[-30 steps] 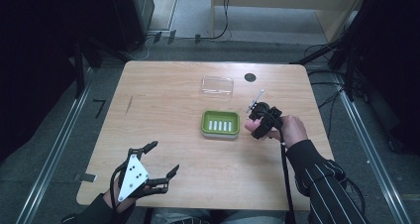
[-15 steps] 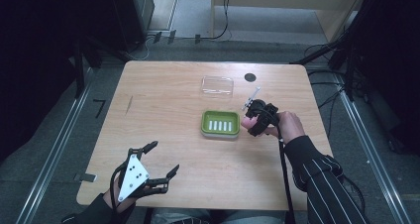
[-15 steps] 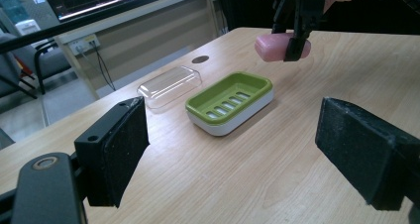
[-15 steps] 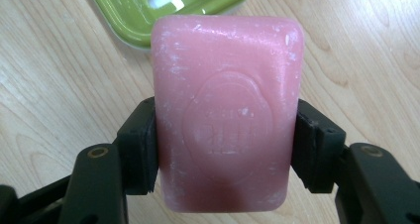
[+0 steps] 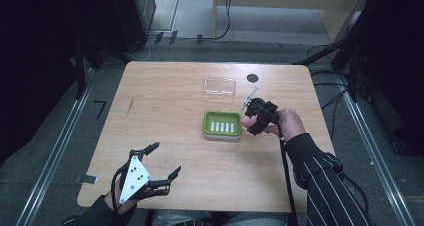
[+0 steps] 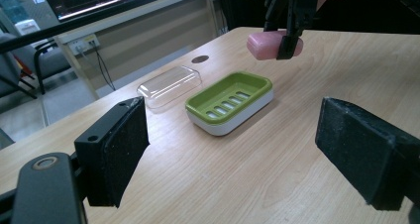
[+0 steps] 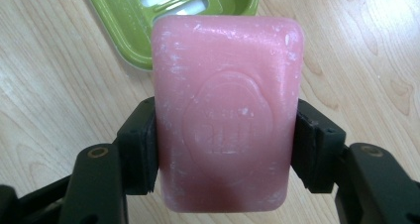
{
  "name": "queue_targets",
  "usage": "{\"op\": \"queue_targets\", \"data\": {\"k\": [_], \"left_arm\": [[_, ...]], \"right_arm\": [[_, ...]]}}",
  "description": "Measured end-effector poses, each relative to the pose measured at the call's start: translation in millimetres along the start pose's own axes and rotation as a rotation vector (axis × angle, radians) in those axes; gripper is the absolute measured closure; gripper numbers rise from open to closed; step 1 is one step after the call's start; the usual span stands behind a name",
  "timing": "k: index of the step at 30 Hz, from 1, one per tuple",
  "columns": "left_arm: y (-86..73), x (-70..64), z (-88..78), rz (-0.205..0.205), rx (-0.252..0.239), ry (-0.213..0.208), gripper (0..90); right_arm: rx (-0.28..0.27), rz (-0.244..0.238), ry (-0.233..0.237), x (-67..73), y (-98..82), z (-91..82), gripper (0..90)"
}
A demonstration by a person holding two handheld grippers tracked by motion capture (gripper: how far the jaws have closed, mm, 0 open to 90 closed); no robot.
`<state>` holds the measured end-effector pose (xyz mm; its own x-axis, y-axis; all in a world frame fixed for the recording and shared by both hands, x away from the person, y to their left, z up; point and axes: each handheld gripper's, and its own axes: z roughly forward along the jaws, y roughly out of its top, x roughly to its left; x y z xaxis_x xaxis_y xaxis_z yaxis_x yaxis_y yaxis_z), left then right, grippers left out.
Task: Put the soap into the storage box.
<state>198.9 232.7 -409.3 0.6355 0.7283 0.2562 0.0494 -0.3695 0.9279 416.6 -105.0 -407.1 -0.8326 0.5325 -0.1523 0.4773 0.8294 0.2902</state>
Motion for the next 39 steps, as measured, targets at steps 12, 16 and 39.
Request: {"op": "queue_targets", "data": {"k": [12,16,39], "left_arm": [[0.0,0.0,0.2,0.000,0.001,0.000,13.6],[-0.1,0.1,0.1,0.001,0.000,0.000,13.6],[-0.2,0.0,0.0,0.000,0.000,0.001,13.6]], "right_arm": [[-0.008,-0.020,0.006,0.0,8.2,0.2,38.4],[-0.019,-0.031,0.000,0.7,12.0,-0.2,38.4],[-0.045,-0.080,0.009,6.0,30.7,-0.8,38.4]]}}
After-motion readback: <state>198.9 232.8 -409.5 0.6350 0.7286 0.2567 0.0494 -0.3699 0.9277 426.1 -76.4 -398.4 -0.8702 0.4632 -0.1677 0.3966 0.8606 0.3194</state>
